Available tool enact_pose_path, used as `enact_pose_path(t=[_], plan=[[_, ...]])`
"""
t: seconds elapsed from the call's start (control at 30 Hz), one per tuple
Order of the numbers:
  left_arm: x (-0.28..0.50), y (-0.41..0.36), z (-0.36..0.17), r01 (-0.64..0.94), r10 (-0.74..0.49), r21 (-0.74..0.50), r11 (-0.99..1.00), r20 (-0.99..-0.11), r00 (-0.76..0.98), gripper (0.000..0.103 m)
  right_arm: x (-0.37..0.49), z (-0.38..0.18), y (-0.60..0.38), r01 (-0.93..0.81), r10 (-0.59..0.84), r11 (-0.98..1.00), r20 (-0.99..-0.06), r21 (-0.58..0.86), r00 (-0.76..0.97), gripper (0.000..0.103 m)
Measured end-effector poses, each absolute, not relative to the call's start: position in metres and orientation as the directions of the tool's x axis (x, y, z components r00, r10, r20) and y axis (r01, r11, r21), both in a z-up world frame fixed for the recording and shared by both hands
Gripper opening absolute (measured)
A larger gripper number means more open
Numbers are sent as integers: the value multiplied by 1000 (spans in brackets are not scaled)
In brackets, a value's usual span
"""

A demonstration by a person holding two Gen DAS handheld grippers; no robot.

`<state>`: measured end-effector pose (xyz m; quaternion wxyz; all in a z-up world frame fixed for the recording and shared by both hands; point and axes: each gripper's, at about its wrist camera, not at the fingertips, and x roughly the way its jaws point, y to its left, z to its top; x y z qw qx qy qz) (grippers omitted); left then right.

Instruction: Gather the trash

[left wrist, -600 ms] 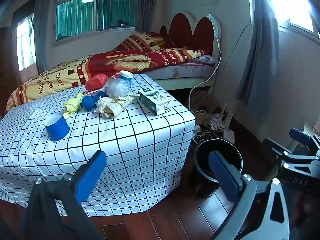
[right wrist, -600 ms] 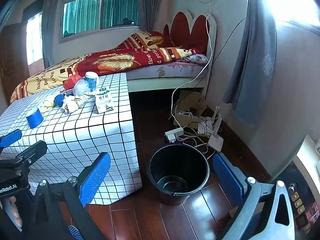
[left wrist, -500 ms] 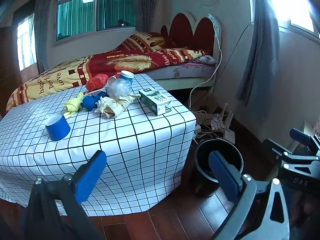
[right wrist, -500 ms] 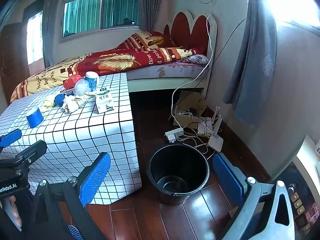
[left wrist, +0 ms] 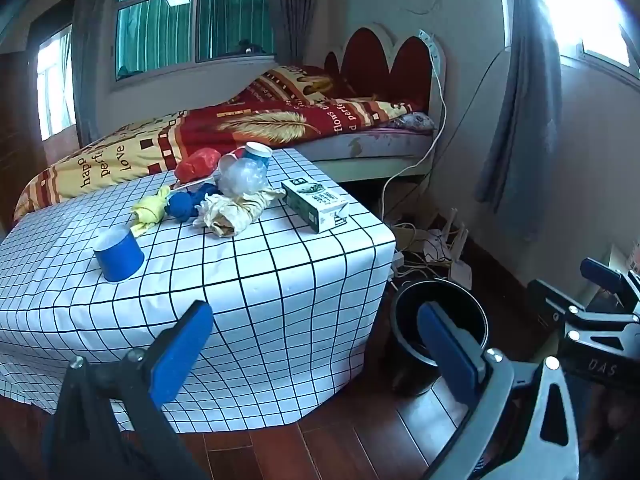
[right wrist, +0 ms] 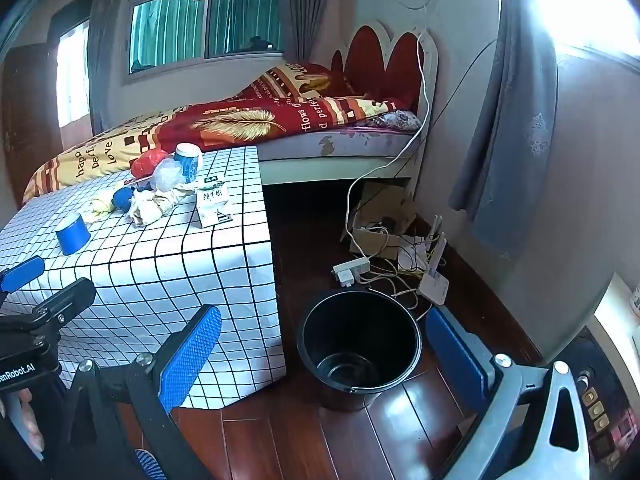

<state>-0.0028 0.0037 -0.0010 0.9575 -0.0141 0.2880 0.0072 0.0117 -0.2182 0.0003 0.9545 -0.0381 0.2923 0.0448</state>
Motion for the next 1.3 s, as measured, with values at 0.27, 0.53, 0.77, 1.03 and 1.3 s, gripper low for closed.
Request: enact_pose_path(t=[0.27,0.53,0.77,1.03,1.3], plan=[[-1,5,1,-23,6,-23,999,-557,831,103,11,1,-218,-108,63,993,-561,-47,826,103],[-1,6,0,-22,5,-23,999,-557,830,103,11,2,-218,-107,61,993,-559,-49,827,103],[-1,6,0,-22,4,-25,999,-557,830,103,11,1,-218,-107,62,993,-559,-48,827,103],[-1,5,0,-18,0,-26,1000,-555,832,103,12,1,-218,-108,63,993,-559,-48,827,103],[0,4,0,-15,-2,-27,1000,-558,830,103,12,1,-217,-109,63,993,-559,-49,827,103]])
